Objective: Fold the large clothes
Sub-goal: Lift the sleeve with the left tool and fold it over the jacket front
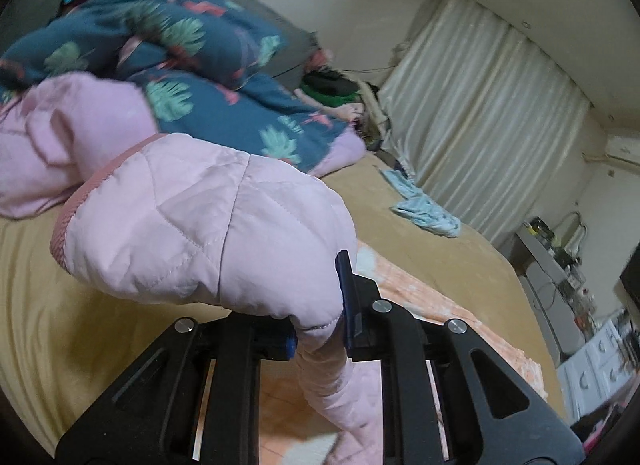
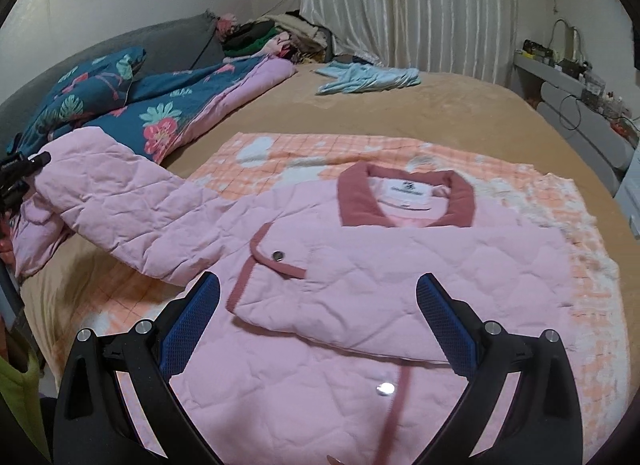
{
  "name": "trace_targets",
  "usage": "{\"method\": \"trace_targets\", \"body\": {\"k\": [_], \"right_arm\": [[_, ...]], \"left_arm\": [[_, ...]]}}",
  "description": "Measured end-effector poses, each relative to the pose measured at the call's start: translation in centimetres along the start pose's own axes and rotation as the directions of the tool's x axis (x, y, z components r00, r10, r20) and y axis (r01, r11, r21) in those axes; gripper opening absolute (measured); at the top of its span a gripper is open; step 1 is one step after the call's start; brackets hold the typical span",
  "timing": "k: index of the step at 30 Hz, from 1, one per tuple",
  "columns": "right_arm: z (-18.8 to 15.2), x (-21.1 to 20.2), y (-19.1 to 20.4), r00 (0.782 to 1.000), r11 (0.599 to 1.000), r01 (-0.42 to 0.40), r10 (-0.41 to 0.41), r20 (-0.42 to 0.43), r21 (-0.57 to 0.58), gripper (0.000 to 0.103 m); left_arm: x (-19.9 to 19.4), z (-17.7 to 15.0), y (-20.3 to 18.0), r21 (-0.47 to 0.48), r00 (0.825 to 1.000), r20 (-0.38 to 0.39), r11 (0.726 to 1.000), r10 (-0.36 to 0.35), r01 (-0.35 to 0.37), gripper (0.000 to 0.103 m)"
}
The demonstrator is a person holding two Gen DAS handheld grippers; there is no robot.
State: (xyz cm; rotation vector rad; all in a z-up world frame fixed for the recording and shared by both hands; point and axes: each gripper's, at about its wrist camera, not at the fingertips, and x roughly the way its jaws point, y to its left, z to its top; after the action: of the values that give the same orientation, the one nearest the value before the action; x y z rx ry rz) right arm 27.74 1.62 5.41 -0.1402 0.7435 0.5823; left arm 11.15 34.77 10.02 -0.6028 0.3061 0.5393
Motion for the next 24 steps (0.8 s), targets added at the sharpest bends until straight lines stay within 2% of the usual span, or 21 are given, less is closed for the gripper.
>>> {"method": "trace_targets", "body": {"k": [7,14,24], "right_arm": [[-0.2,-3.0,-3.2,0.998,0.999,0.012,-0.015,0.053,0.046,0.098],[-0.9,-4.5,-5.2,0.997,0.999,0.035,-0.036,0.066,0.03,0.098],[-2.4,-6.4,-8.7,0.993,0.996,0.058,-0.064,0.095,0.071,0.098]], "left_arm": [[-1.1,0.0,-5.1,0.078,0.999,0.004,0.996,-0.032,0.031,0.009],[-2.1,-0.7,-9.3,0.137,0.998,0.012,0.989,-0.058,0.056,0.009],[-2.8,-3.0,-15.2,0.26,0.995,-0.005,0.96,-0.104,0.102,0.009]]}}
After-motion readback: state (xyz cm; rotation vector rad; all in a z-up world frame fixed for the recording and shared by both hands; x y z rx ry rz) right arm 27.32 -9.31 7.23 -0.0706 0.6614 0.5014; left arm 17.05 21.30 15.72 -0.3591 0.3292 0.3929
